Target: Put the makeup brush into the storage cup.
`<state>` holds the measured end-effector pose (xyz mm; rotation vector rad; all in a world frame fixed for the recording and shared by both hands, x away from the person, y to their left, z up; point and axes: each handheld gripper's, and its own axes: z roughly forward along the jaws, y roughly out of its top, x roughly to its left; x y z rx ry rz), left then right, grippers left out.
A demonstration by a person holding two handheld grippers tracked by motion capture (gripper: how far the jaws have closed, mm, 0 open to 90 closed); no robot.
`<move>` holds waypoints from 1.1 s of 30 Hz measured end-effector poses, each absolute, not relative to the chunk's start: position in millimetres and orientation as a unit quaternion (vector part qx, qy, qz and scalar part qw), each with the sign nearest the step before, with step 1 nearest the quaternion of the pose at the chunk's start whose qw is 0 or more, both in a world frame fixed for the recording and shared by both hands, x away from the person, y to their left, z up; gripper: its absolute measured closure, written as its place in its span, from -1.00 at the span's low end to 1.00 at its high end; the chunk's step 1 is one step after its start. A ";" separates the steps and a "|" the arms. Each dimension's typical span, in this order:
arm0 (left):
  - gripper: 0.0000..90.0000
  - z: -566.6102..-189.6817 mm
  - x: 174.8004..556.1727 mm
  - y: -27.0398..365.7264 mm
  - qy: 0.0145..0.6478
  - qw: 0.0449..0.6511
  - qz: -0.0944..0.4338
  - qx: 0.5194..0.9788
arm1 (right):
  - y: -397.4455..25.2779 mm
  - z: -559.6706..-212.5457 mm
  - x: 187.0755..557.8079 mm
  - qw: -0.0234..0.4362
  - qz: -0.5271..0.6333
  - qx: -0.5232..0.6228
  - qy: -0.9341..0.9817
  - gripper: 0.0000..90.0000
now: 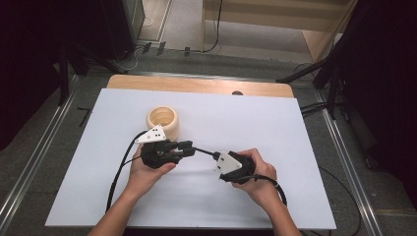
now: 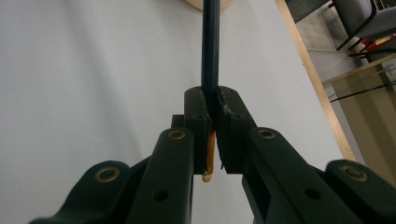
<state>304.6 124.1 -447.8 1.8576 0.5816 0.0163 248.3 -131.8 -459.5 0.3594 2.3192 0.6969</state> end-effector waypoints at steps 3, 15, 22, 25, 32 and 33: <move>0.54 -448.0 304.8 123.7 0.247 0.563 0.005 0.789 | -131.5 -459.5 247.7 0.341 0.266 0.135 0.891 0.88; 0.56 -444.9 304.2 123.6 0.242 0.556 0.003 0.795 | -130.7 -460.5 247.7 0.347 0.258 0.126 0.893 0.88; 0.62 -444.1 304.8 122.3 0.241 0.543 -0.005 0.805 | -130.6 -461.6 248.2 0.347 0.256 0.123 0.894 0.88; 0.65 -443.8 305.0 121.7 0.241 0.535 -0.006 0.810 | -130.7 -461.7 248.2 0.349 0.254 0.121 0.894 0.88; 0.66 -443.8 306.6 121.8 0.245 0.522 -0.012 0.817 | -130.1 -462.6 248.1 0.352 0.246 0.109 0.897 0.88; 0.65 -443.9 306.9 121.9 0.246 0.520 -0.013 0.818 | -130.1 -462.7 248.3 0.352 0.245 0.108 0.897 0.88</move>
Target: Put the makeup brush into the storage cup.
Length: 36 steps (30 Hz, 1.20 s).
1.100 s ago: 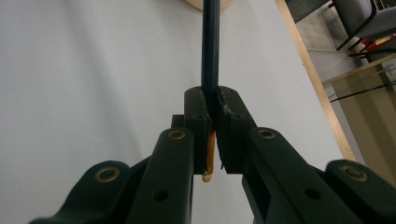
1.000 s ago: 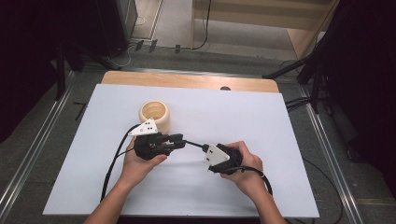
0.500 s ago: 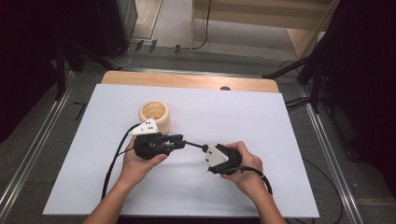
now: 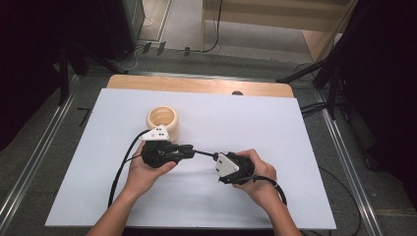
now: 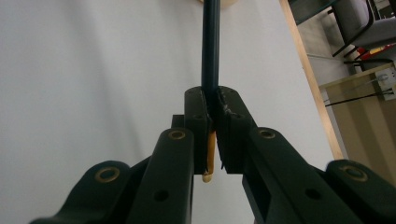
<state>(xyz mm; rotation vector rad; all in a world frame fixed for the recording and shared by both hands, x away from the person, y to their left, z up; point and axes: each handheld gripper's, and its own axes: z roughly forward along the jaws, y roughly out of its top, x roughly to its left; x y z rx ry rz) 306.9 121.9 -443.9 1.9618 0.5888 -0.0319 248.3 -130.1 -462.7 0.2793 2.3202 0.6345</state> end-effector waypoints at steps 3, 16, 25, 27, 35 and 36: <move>0.64 -443.4 307.6 122.0 0.246 0.515 -0.021 0.821 | -129.9 -463.1 248.3 0.353 0.246 0.109 0.896 0.88; 0.86 -444.3 308.7 121.3 0.240 0.511 -0.037 0.824 | -129.8 -464.1 248.6 0.356 0.242 0.098 0.897 0.88; 0.93 -443.1 309.1 122.4 0.226 0.513 -0.047 0.827 | -132.0 -467.5 250.0 0.358 0.251 0.095 0.894 0.61; 0.93 -442.4 308.4 122.5 0.225 0.517 -0.043 0.825 | -131.9 -469.4 249.4 0.361 0.250 0.091 0.894 0.39; 0.93 -441.2 307.9 126.1 0.229 0.529 -0.029 0.817 | -143.2 -469.3 250.1 0.329 0.313 0.199 0.869 -0.30; 0.93 -441.3 307.9 126.2 0.230 0.530 -0.029 0.816 | -145.3 -467.5 250.7 0.325 0.323 0.209 0.864 -0.40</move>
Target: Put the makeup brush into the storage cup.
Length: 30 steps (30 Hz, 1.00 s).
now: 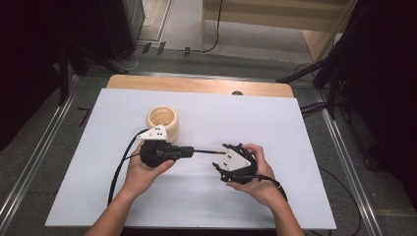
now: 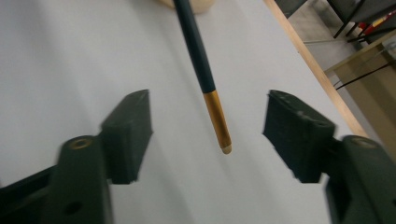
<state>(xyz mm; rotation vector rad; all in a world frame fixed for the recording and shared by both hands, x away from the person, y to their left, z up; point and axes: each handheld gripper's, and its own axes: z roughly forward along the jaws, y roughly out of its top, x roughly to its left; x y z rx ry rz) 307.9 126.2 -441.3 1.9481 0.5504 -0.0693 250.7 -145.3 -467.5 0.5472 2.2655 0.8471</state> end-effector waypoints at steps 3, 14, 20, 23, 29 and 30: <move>0.93 -441.6 307.4 126.3 0.229 0.530 -0.026 0.816 | -150.3 -463.7 251.9 0.302 0.359 0.247 0.848 -0.70; 0.93 -440.6 306.3 128.4 0.235 0.539 -0.015 0.809 | -175.3 -461.5 257.7 0.235 0.465 0.339 0.783 -1.00; 0.93 -440.2 304.9 128.1 0.234 0.543 -0.005 0.807 | -179.6 -466.0 257.2 0.211 0.496 0.378 0.753 -1.00; 0.93 -439.1 303.9 128.3 0.234 0.550 0.000 0.801 | -178.7 -468.2 256.4 0.199 0.503 0.391 0.745 -1.00; 0.93 -437.5 301.8 129.4 0.234 0.562 0.014 0.793 | -176.8 -468.8 254.0 0.185 0.521 0.414 0.723 -1.00; 0.93 -437.1 301.4 129.9 0.236 0.565 0.016 0.790 | -176.6 -469.0 253.5 0.185 0.523 0.418 0.719 -1.00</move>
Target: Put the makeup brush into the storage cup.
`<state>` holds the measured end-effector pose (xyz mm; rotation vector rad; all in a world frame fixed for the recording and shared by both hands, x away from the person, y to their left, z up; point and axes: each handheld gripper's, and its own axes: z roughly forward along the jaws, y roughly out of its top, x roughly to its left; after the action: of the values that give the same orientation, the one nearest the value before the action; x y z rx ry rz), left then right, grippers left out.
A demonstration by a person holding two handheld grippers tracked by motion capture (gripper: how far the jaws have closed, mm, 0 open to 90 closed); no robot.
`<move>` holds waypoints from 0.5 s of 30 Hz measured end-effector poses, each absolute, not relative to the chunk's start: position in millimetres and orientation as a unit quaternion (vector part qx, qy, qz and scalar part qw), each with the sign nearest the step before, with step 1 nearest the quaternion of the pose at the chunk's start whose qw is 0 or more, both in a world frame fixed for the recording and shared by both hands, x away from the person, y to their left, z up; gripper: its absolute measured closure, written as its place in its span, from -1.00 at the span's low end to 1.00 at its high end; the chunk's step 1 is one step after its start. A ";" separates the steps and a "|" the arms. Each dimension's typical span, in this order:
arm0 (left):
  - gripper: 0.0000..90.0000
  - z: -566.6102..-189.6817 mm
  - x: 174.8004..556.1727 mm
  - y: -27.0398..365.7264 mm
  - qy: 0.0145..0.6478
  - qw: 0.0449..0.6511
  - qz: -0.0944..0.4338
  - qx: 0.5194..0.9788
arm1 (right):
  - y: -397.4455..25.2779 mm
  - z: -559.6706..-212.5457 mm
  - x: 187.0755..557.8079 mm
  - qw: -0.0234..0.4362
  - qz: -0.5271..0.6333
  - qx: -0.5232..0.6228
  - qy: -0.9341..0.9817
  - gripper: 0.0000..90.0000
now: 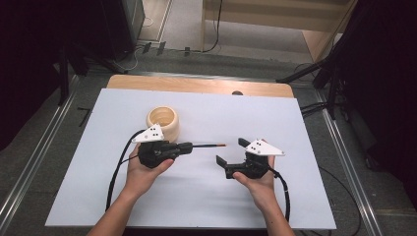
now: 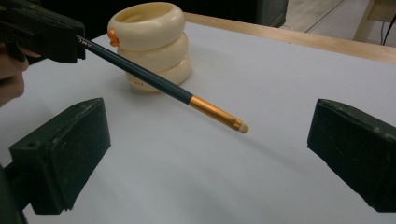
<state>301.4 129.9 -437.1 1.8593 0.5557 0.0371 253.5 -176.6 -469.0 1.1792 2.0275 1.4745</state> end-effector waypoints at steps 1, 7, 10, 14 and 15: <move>0.93 -436.8 301.3 130.6 0.236 0.567 0.019 0.789 | -176.5 -469.2 253.3 0.184 0.525 0.422 0.716 -1.00; 0.94 -434.8 299.4 133.6 0.238 0.584 0.031 0.775 | -176.8 -468.9 253.2 0.177 0.538 0.443 0.695 -1.00; 0.93 -433.6 298.2 135.8 0.237 0.594 0.037 0.768 | -176.7 -468.7 253.4 0.171 0.544 0.449 0.688 -1.00; 0.93 -431.3 296.1 138.3 0.234 0.607 0.046 0.758 | -177.0 -467.5 253.2 0.166 0.551 0.457 0.679 -1.00; 0.94 -430.7 295.7 138.7 0.233 0.609 0.050 0.757 | -177.1 -467.3 253.2 0.166 0.552 0.458 0.676 -1.00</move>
<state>295.7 138.7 -430.7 1.7482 0.5384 0.1147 253.2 -177.1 -467.3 1.3039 1.9261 1.5731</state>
